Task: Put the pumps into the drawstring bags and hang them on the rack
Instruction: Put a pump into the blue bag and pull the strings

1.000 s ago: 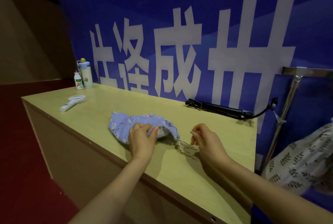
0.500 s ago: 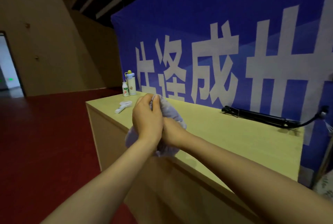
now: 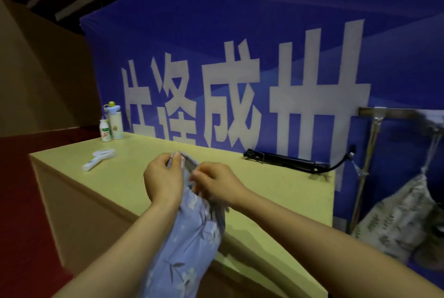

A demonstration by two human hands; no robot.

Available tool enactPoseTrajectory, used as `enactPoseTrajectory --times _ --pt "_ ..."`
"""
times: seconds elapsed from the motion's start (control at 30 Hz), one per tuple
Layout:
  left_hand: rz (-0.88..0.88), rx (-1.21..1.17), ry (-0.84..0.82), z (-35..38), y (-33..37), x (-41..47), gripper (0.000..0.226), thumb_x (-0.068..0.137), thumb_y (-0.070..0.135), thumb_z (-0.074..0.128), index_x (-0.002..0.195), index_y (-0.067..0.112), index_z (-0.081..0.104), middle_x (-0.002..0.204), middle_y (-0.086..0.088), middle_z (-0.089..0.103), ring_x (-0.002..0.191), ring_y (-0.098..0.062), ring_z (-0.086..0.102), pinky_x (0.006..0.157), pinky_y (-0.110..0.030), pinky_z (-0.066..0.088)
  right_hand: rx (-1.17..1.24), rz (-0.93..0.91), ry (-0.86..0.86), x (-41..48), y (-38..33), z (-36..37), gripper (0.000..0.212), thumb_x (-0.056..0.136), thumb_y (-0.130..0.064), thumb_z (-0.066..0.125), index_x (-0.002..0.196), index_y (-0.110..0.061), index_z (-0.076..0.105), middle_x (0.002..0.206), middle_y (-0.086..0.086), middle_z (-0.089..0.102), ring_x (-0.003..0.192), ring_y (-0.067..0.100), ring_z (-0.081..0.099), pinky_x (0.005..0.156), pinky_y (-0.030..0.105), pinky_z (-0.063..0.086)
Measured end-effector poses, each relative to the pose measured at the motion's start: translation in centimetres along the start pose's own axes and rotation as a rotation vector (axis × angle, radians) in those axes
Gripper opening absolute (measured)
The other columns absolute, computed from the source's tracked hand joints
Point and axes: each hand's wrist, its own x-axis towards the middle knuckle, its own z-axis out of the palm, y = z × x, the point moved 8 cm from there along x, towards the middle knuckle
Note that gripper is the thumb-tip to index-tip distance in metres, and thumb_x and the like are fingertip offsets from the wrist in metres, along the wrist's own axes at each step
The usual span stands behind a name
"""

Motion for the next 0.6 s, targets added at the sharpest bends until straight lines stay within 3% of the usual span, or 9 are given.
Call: enactPoseTrajectory --times 0.07,0.17,0.23,0.33,0.43,0.6 --pt "-0.037 -0.012 -0.057 3.2 -0.2 -0.1 0.04 0.095 0.023 0.051 0.058 0.011 0.045 0.052 -0.003 0.039 0.049 -0.013 0.032 0.046 -0.027 0.023 0.16 0.131 0.283 -0.7 4.9 -4.6 0.024 0.096 -0.015 0.043 0.081 -0.01 0.06 0.069 0.006 0.065 0.057 0.017 0.06 0.058 0.028 0.047" --pt "-0.101 -0.034 -0.143 8.9 -0.5 0.3 0.051 0.096 0.023 0.05 0.048 0.018 0.031 0.047 -0.001 0.027 0.045 -0.015 0.023 0.047 -0.027 0.016 0.031 0.311 0.556 -1.6 12.8 -10.8 0.019 0.097 -0.023 0.044 0.086 -0.018 0.059 0.079 0.003 0.067 0.07 0.017 0.062 0.064 0.03 0.049" --pt "-0.139 -0.048 -0.188 12.5 -1.1 0.8 0.051 0.096 0.023 0.05 0.048 0.018 0.032 0.047 -0.003 0.029 0.045 -0.016 0.023 0.047 -0.027 0.016 -0.135 0.429 0.552 -1.4 17.2 -13.1 0.017 0.097 -0.031 0.046 0.095 -0.019 0.057 0.088 0.001 0.065 0.08 0.018 0.061 0.073 0.037 0.052" --pt "-0.157 -0.064 -0.239 17.4 -1.5 1.7 0.051 0.095 0.024 0.05 0.048 0.018 0.033 0.047 -0.003 0.03 0.045 -0.016 0.025 0.047 -0.026 0.017 -0.335 0.523 0.471 0.4 22.1 -15.7 0.024 0.095 -0.037 0.049 0.104 -0.016 0.054 0.093 -0.001 0.062 0.083 0.016 0.058 0.075 0.036 0.052" --pt "-0.164 -0.064 -0.257 20.6 -2.1 2.6 0.05 0.095 0.024 0.051 0.048 0.017 0.034 0.048 -0.003 0.031 0.046 -0.016 0.027 0.046 -0.026 0.019 -0.547 0.537 0.387 2.7 25.1 -17.7 0.032 0.095 -0.039 0.049 0.114 -0.013 0.052 0.106 0.004 0.062 0.088 0.018 0.056 0.074 0.032 0.046" --pt "-0.15 -0.048 -0.27 24.3 -3.4 3.8 0.052 0.094 0.024 0.052 0.047 0.016 0.031 0.046 -0.003 0.028 0.046 -0.018 0.024 0.047 -0.028 0.018 -0.776 0.529 0.25 6.1 29.9 -20.3 0.041 0.096 -0.038 0.046 0.131 -0.015 0.045 0.127 0.007 0.057 0.112 0.027 0.056 0.092 0.04 0.044"
